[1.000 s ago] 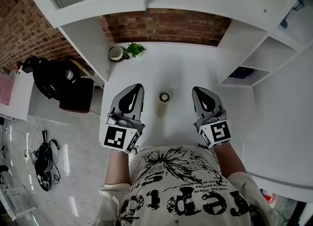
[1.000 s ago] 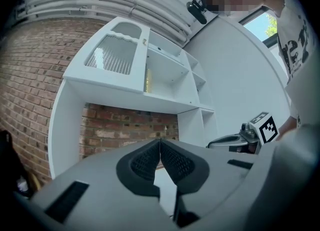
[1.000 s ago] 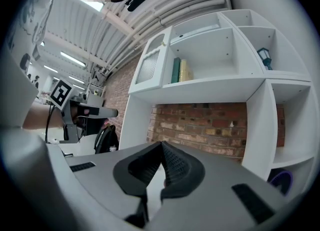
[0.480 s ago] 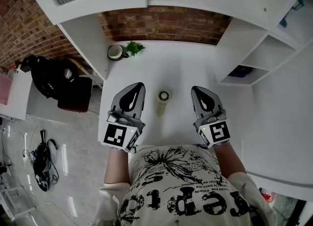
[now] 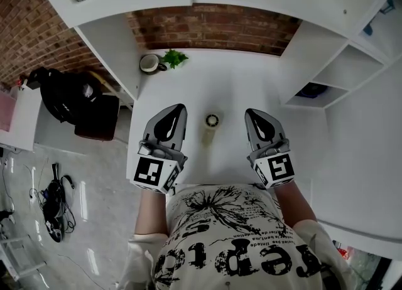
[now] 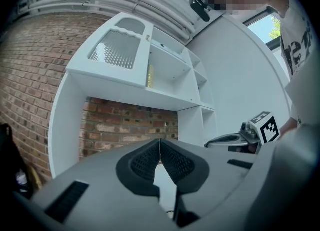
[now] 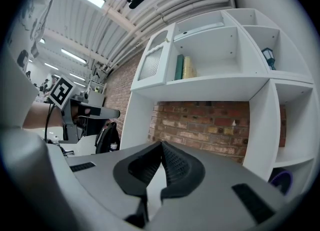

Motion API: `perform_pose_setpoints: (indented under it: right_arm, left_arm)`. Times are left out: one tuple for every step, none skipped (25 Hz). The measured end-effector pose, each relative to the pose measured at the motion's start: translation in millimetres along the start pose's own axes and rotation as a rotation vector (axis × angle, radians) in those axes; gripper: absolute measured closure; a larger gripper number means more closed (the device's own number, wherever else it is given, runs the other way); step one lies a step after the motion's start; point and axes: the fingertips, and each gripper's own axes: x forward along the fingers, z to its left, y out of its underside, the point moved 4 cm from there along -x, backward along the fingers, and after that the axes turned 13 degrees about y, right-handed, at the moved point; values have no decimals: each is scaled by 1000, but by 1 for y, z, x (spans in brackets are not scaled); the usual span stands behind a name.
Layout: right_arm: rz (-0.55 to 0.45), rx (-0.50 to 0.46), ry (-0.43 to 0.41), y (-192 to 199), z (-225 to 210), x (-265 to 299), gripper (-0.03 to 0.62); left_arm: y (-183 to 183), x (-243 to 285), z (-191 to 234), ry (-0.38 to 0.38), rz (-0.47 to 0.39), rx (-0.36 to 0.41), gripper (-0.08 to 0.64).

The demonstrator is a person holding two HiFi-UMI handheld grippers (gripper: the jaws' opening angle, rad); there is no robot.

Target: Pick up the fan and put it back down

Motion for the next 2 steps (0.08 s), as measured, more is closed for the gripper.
perform_pose_setpoints:
  right_arm:
    - [0, 0, -1, 1, 0, 1, 578]
    - [0, 0, -2, 2, 1, 2, 578]
  left_arm:
    - [-1, 1, 1, -6, -11, -7, 545]
    - [-1, 1, 2, -11, -20, -13, 545]
